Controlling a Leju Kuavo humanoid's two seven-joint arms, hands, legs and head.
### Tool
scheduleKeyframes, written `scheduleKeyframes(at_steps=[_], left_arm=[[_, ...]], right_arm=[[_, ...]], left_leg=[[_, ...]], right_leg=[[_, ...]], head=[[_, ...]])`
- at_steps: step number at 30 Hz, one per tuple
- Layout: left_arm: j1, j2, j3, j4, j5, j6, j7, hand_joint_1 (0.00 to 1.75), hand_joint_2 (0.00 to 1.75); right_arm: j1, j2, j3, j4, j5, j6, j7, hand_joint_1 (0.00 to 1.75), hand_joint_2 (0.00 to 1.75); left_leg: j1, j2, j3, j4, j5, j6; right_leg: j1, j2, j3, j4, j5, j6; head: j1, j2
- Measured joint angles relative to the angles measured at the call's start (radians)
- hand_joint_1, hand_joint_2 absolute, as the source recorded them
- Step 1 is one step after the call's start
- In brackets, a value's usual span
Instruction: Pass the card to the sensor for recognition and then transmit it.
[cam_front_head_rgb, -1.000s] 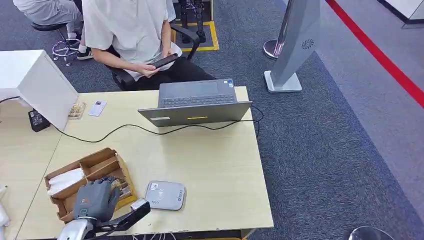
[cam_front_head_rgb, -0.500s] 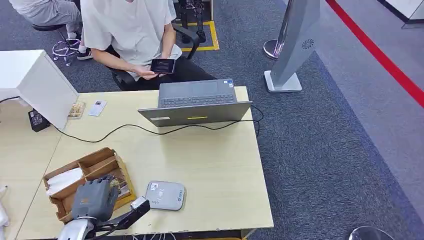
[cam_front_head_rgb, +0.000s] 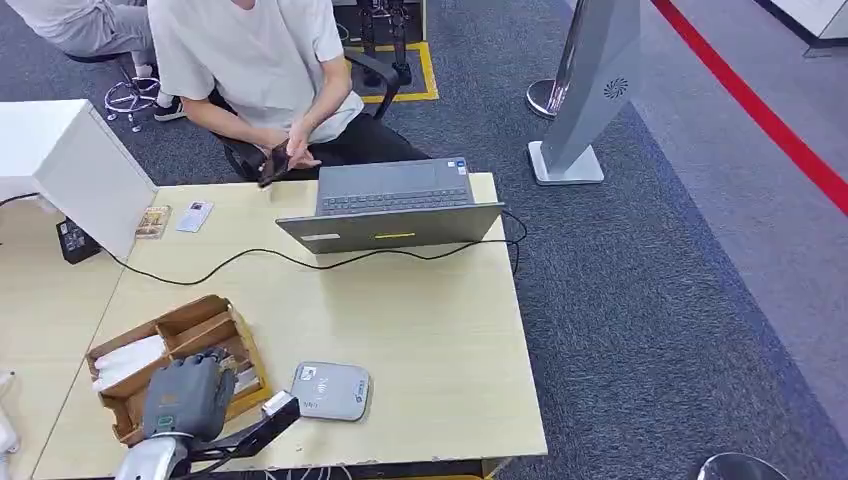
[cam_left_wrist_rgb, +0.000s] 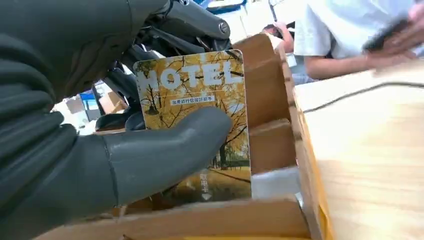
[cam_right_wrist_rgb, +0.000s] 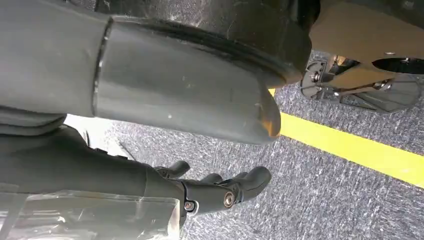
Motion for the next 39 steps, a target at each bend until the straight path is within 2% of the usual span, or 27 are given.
scheduleKeyframes(at_steps=[5, 10, 14, 22, 30, 34, 39], left_arm=[[0.009, 0.002, -0.038, -0.078, -0.009, 0.005, -0.005, 1.75, 1.75], [0.008, 0.027, -0.107, -0.19, -0.013, 0.022, 0.008, 1.75, 1.75], [-0.005, 0.042, -0.122, -0.256, -0.013, 0.023, 0.014, 1.75, 1.75], [-0.037, 0.048, -0.126, -0.305, -0.013, 0.032, 0.029, 1.75, 1.75], [-0.063, 0.051, -0.136, -0.309, -0.013, 0.034, 0.042, 1.75, 1.75], [-0.147, 0.052, -0.126, -0.283, -0.013, 0.03, 0.087, 1.75, 1.75], [-0.363, 0.094, -0.069, -0.142, -0.013, 0.043, 0.139, 1.75, 1.75]], right_arm=[[0.0, 0.002, -0.018, -0.001, -0.005, 0.0, 0.002, 0.0, 0.0], [0.001, 0.006, -0.037, -0.003, -0.014, -0.004, 0.002, 0.0, 0.0], [0.001, 0.007, -0.043, -0.005, -0.014, -0.004, 0.002, 0.0, 0.0], [0.002, 0.007, -0.048, -0.005, -0.002, -0.003, 0.002, 0.0, 0.0], [0.002, 0.007, -0.05, -0.005, 0.006, -0.003, 0.002, 0.0, 0.0], [0.001, 0.007, -0.05, -0.005, 0.043, 0.002, 0.002, 0.0, 0.0], [-0.002, 0.007, -0.036, 0.002, 0.053, 0.006, 0.002, 0.0, 0.0]], left_leg=[[0.0, 0.0, 0.0, 0.0, 0.0, 0.0], [0.0, 0.0, 0.0, 0.0, 0.0, 0.0], [0.0, 0.0, 0.0, 0.0, 0.0, 0.0], [0.0, 0.0, 0.0, 0.0, 0.0, 0.0], [0.0, 0.0, 0.0, 0.0, 0.0, 0.0], [0.0, -0.001, 0.0, 0.0, 0.001, 0.0], [0.0, -0.002, 0.0, 0.0, 0.004, -0.002]], right_leg=[[0.0, 0.0, 0.0, 0.0, 0.0, 0.0], [0.0, 0.0, 0.0, 0.0, 0.0, 0.0], [0.0, 0.0, 0.0, 0.0, 0.0, 0.0], [0.0, 0.0, 0.0, 0.0, 0.0, 0.0], [0.0, 0.0, 0.0, 0.0, 0.0, 0.0], [0.0, -0.001, 0.0, 0.0, 0.001, 0.0], [0.0, -0.002, 0.0, 0.001, 0.003, -0.003]], head=[[0.0, 0.0], [0.0, 0.0], [0.0, 0.0], [0.0, 0.0], [0.0, 0.0], [0.0, 0.0], [0.0, 0.0]])
